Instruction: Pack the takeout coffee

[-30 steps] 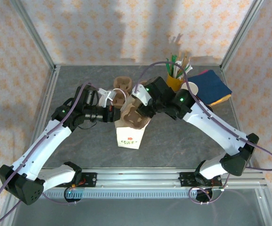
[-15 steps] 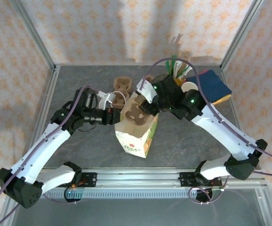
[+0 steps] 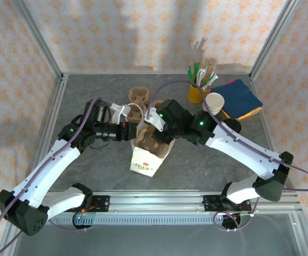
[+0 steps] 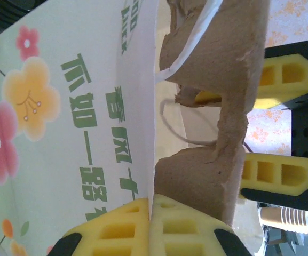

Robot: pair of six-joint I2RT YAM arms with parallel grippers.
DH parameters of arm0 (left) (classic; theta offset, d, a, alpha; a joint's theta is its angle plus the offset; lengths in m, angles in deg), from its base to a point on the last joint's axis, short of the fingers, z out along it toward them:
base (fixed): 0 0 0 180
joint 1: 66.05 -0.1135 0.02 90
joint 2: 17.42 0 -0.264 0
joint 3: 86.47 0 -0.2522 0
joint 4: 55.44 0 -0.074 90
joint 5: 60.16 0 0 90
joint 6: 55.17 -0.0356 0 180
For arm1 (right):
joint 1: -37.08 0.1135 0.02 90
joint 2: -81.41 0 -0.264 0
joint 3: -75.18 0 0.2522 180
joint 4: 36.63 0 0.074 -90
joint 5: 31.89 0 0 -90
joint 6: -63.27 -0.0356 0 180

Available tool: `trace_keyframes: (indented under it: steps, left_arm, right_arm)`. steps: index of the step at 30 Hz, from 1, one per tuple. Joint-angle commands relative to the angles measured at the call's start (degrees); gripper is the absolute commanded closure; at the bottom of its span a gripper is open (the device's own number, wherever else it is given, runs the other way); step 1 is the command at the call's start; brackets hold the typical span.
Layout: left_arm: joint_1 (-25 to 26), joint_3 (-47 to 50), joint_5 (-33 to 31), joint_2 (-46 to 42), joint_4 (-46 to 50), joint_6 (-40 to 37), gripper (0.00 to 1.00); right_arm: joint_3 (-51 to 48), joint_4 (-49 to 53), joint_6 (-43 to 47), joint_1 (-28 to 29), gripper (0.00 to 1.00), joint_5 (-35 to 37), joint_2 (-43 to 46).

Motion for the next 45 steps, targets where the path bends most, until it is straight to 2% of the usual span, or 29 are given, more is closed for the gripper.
trace_keyframes:
  steps: [1,5,17,30,45]
  left_arm:
    - [-0.15,0.43,1.72,-0.66,-2.57,0.54,1.0]
    - [-0.14,0.76,1.46,-0.66,-2.83,0.52,1.0]
    - [-0.26,0.94,0.47,-0.31,-2.9,0.37,1.0]
    - [-0.21,-0.7,1.46,0.31,-2.08,-0.99,1.0]
    - [-0.22,-2.53,0.32,-0.13,-0.98,-0.86,1.0]
  right_arm:
    - [-1.57,-0.67,-1.53,0.71,0.63,1.68,0.71]
    - [-1.71,-1.07,-2.3,0.91,0.63,-0.03,1.68]
    - [-4.43,-2.23,-7.28,1.0,0.63,-12.4,2.09]
    - [-4.53,0.22,-7.94,0.97,0.63,-10.97,-2.25]
    - [-6.98,0.16,-9.45,0.96,0.63,-13.7,-3.3]
